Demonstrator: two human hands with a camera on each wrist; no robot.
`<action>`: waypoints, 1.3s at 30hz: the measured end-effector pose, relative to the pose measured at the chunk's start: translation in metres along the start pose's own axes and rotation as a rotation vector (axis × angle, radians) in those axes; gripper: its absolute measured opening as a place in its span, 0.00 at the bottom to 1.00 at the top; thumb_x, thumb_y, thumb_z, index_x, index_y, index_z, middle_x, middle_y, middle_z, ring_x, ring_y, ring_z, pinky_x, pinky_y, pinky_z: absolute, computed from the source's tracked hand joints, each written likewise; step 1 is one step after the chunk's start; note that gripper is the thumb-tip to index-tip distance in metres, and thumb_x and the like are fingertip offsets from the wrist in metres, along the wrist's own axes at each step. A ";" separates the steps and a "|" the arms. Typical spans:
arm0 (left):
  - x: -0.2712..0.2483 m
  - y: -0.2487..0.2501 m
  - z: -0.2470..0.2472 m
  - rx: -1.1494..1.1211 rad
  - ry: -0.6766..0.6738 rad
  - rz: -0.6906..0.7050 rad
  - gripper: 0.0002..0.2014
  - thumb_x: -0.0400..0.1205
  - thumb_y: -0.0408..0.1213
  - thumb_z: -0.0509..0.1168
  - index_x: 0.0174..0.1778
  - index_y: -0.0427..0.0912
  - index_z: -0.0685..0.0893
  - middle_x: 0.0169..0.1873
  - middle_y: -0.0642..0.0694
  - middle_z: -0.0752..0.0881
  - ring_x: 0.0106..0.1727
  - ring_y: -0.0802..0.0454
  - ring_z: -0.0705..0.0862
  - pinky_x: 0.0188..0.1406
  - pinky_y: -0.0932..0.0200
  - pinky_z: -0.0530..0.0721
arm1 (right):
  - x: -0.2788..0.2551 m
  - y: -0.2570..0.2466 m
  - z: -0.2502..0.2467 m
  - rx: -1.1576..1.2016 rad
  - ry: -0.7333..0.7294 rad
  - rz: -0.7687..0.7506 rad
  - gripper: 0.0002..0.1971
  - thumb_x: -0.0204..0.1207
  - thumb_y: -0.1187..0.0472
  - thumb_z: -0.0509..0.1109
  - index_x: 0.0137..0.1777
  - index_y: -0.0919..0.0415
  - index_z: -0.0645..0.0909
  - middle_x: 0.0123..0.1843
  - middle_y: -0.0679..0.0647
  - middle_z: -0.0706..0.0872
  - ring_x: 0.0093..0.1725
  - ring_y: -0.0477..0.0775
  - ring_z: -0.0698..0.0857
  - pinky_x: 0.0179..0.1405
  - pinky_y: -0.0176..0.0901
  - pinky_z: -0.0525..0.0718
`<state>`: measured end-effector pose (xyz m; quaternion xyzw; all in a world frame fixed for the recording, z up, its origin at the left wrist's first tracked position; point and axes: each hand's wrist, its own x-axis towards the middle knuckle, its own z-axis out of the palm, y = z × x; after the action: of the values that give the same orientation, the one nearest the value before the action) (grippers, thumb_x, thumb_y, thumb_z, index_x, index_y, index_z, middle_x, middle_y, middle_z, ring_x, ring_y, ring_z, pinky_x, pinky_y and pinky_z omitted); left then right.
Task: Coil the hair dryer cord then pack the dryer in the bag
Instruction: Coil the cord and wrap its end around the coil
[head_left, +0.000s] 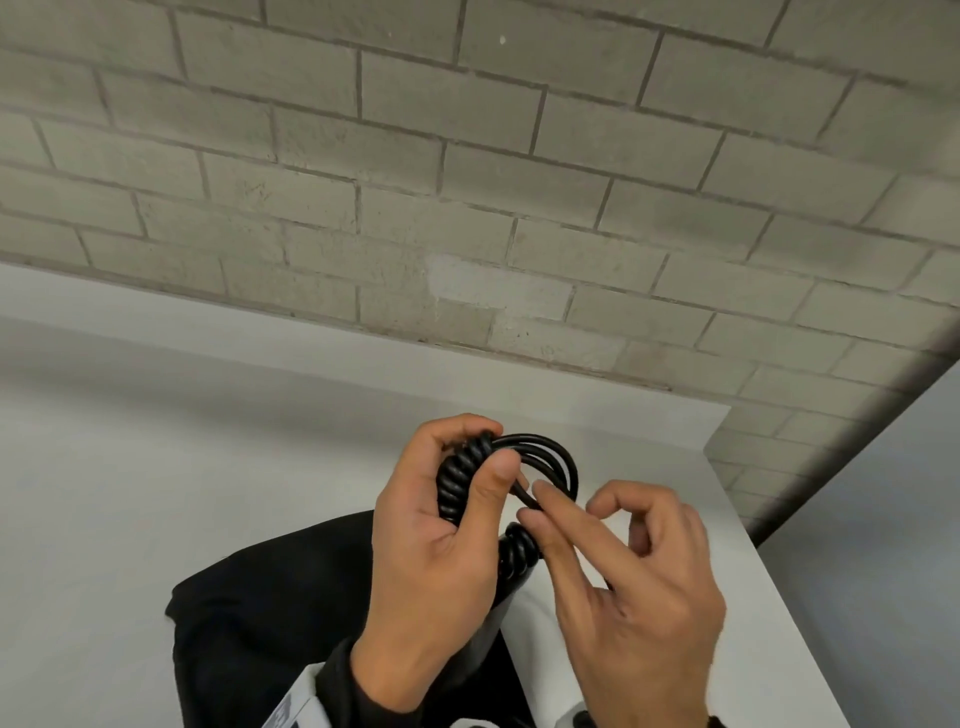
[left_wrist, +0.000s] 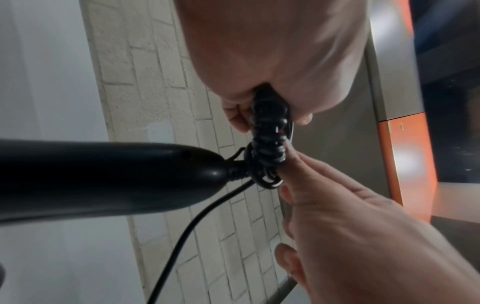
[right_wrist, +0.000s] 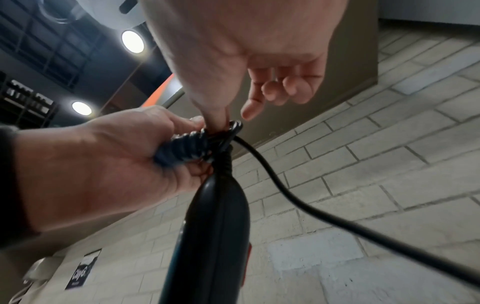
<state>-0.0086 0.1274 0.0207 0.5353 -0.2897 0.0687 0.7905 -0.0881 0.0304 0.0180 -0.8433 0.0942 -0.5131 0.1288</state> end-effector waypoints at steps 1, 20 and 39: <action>0.000 0.000 -0.001 0.013 -0.001 0.008 0.10 0.80 0.44 0.70 0.54 0.45 0.83 0.39 0.48 0.89 0.42 0.56 0.89 0.44 0.71 0.82 | -0.001 -0.003 0.001 -0.025 -0.031 0.022 0.10 0.75 0.44 0.71 0.50 0.42 0.91 0.40 0.48 0.80 0.35 0.51 0.71 0.23 0.44 0.71; 0.007 -0.004 -0.008 0.354 0.090 0.225 0.09 0.80 0.48 0.64 0.54 0.52 0.77 0.45 0.60 0.86 0.39 0.69 0.86 0.38 0.81 0.77 | 0.010 -0.018 -0.021 0.554 -0.294 0.347 0.08 0.69 0.44 0.73 0.41 0.46 0.89 0.44 0.47 0.86 0.43 0.49 0.85 0.40 0.34 0.79; 0.002 -0.008 -0.003 0.418 0.073 0.438 0.15 0.87 0.47 0.58 0.63 0.44 0.81 0.41 0.58 0.85 0.38 0.63 0.82 0.43 0.75 0.77 | 0.008 -0.017 -0.043 1.438 -0.683 0.864 0.18 0.70 0.42 0.76 0.38 0.58 0.85 0.22 0.52 0.82 0.40 0.61 0.88 0.41 0.38 0.83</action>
<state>-0.0027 0.1260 0.0141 0.6084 -0.3489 0.3148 0.6396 -0.1221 0.0393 0.0491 -0.5569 0.0159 -0.0770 0.8268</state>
